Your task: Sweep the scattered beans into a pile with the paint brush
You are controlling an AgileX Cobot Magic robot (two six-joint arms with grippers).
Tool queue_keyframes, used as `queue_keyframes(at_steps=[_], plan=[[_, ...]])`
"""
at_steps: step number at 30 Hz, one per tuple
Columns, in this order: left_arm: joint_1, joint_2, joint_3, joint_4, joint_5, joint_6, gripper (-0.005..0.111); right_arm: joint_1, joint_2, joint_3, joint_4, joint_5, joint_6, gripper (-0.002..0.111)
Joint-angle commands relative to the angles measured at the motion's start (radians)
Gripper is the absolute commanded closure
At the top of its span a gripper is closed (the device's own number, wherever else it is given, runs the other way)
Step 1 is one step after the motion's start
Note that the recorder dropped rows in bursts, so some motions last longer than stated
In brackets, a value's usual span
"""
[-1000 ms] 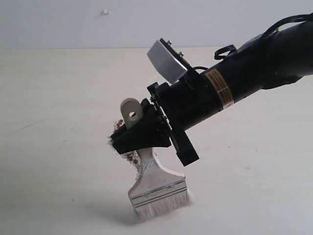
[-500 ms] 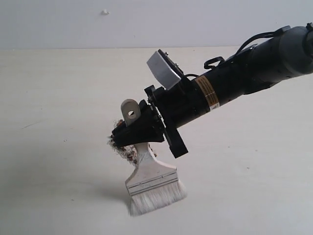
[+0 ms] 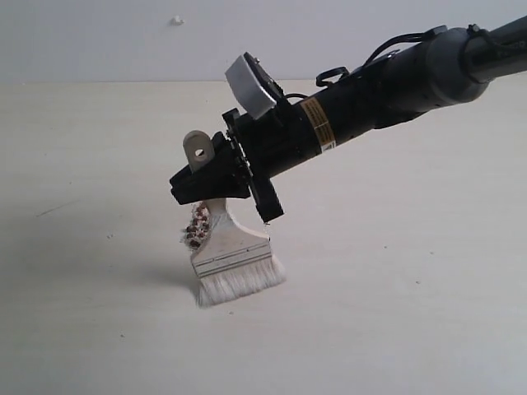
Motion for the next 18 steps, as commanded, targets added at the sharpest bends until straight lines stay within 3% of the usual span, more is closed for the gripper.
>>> queue_keyframes(at_steps=[1, 10, 18], plan=[[-0.006, -0.004, 0.0, -0.006, -0.004, -0.007, 0.107, -0.005, 0.047, -0.073, 0.001, 0.01, 0.016, 0.108], [-0.006, -0.004, 0.0, -0.006, -0.004, -0.007, 0.107, -0.005, 0.074, -0.156, -0.02, 0.009, 0.069, 0.108], [-0.006, -0.004, 0.0, -0.006, -0.004, -0.007, 0.107, -0.005, 0.067, -0.228, -0.034, 0.009, 0.256, 0.108]])
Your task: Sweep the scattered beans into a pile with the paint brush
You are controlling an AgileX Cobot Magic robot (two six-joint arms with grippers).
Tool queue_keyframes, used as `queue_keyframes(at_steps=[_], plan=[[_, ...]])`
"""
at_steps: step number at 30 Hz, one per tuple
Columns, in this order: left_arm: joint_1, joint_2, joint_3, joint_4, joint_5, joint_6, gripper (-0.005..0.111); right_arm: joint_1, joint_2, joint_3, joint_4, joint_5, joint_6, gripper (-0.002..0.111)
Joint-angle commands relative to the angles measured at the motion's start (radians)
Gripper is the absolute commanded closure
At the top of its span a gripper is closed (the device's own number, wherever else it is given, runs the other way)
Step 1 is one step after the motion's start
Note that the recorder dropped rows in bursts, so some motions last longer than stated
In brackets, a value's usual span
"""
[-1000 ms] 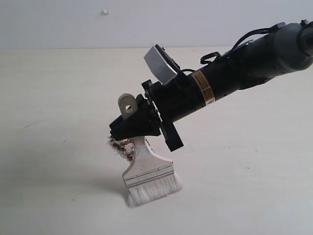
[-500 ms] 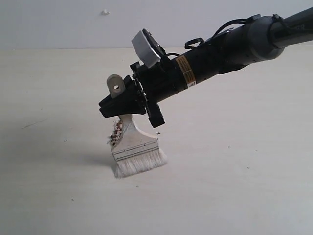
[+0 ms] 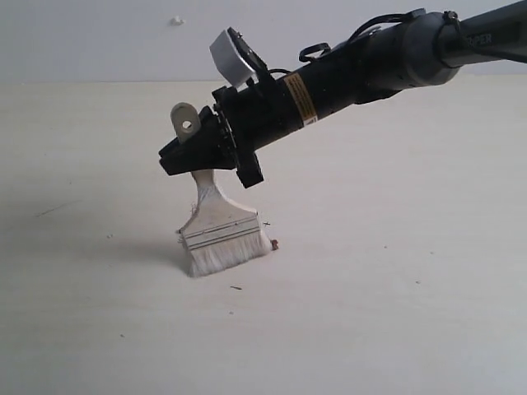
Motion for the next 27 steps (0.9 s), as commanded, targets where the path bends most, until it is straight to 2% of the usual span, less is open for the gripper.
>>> queue_keyframes(at_steps=[1, 13, 15, 20, 27], plan=[[-0.006, -0.004, 0.0, -0.006, -0.004, -0.007, 0.107, -0.005, -0.009, -0.039, 0.001, 0.008, 0.128, 0.108], [-0.006, -0.004, 0.0, -0.006, -0.004, -0.007, 0.107, -0.005, -0.212, -0.046, 0.001, 0.009, 0.321, 0.108], [-0.006, -0.004, 0.0, -0.006, -0.004, -0.007, 0.107, -0.005, -0.242, -0.046, 0.001, 0.076, 0.311, 0.108], [-0.006, -0.004, 0.0, -0.006, -0.004, -0.007, 0.107, -0.003, -0.207, -0.046, 0.008, 0.156, -0.006, 0.108], [-0.006, -0.004, 0.0, -0.006, -0.004, -0.007, 0.107, -0.003, 0.017, -0.046, 0.369, 0.205, -0.53, 0.108]])
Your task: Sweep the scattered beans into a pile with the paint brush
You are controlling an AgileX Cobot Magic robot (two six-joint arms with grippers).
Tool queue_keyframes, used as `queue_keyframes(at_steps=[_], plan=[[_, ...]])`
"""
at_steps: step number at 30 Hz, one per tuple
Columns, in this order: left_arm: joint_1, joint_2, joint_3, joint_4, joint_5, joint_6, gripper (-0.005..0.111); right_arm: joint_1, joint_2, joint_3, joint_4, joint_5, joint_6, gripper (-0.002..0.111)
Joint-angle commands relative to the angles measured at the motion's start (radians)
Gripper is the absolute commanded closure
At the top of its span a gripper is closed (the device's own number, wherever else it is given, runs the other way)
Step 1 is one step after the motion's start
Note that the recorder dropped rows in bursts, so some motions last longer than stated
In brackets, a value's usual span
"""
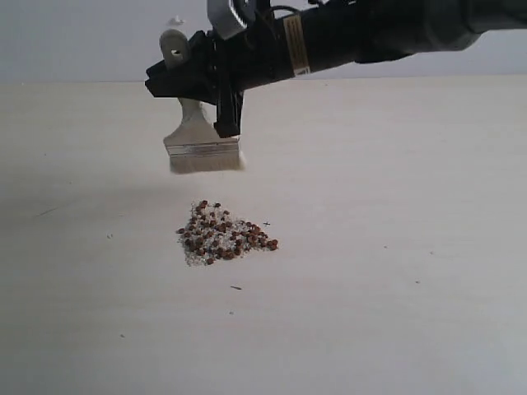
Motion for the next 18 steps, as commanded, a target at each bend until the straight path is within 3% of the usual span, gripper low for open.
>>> queue_keyframes(at_steps=[1, 6, 18], plan=[[-0.006, -0.004, 0.0, -0.006, -0.004, -0.007, 0.107, -0.003, 0.098, -0.007, 0.204, 0.029, -0.244, 0.108], [-0.006, -0.004, 0.0, -0.006, -0.004, -0.007, 0.107, -0.003, 0.141, -0.008, 0.112, 0.106, -0.149, 0.108], [-0.006, -0.004, 0.0, -0.006, -0.004, -0.007, 0.107, -0.003, 0.104, -0.008, -0.078, -0.059, 0.234, 0.108]])
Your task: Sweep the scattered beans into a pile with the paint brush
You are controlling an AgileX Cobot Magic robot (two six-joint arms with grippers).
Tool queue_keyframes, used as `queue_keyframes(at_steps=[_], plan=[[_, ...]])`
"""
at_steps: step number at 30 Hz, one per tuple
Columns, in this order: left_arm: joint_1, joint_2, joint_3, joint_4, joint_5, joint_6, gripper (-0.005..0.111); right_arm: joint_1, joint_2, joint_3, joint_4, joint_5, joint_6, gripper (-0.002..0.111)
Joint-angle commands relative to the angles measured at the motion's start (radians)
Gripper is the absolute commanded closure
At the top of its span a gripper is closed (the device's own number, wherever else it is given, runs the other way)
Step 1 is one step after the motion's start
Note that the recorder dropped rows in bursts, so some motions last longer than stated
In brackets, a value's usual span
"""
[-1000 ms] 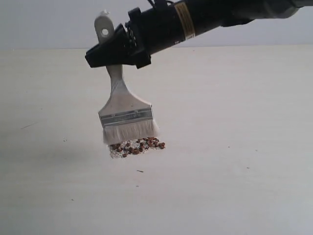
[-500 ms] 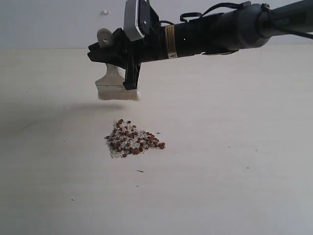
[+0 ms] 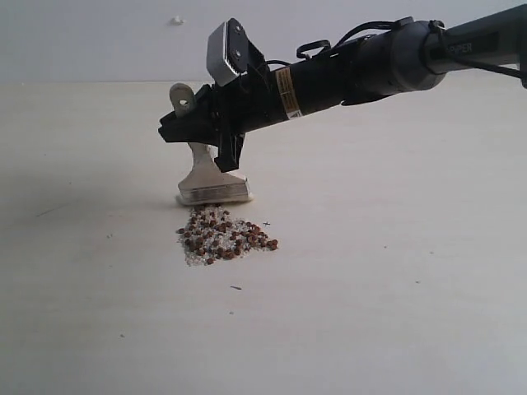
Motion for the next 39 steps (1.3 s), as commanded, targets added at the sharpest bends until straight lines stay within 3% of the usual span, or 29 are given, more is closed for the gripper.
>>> queue_keyframes(at_steps=[1, 23, 26, 31, 39], plan=[[-0.006, -0.004, 0.0, -0.006, -0.004, -0.007, 0.107, -0.003, -0.021, -0.003, -0.052, -0.085, 0.131, 0.108], [-0.006, -0.004, 0.0, -0.006, -0.004, -0.007, 0.107, -0.003, -0.178, -0.003, -0.057, 0.029, 0.176, 0.108], [-0.006, -0.004, 0.0, -0.006, -0.004, -0.007, 0.107, -0.003, -0.199, -0.003, -0.065, 0.103, 0.284, 0.108], [-0.006, -0.004, 0.0, -0.006, -0.004, -0.007, 0.107, -0.005, -0.241, 0.004, -0.149, 0.391, 0.709, 0.108], [-0.006, -0.004, 0.0, -0.006, -0.004, -0.007, 0.107, -0.048, -0.297, 0.067, -0.149, 0.428, 0.944, 0.108]])
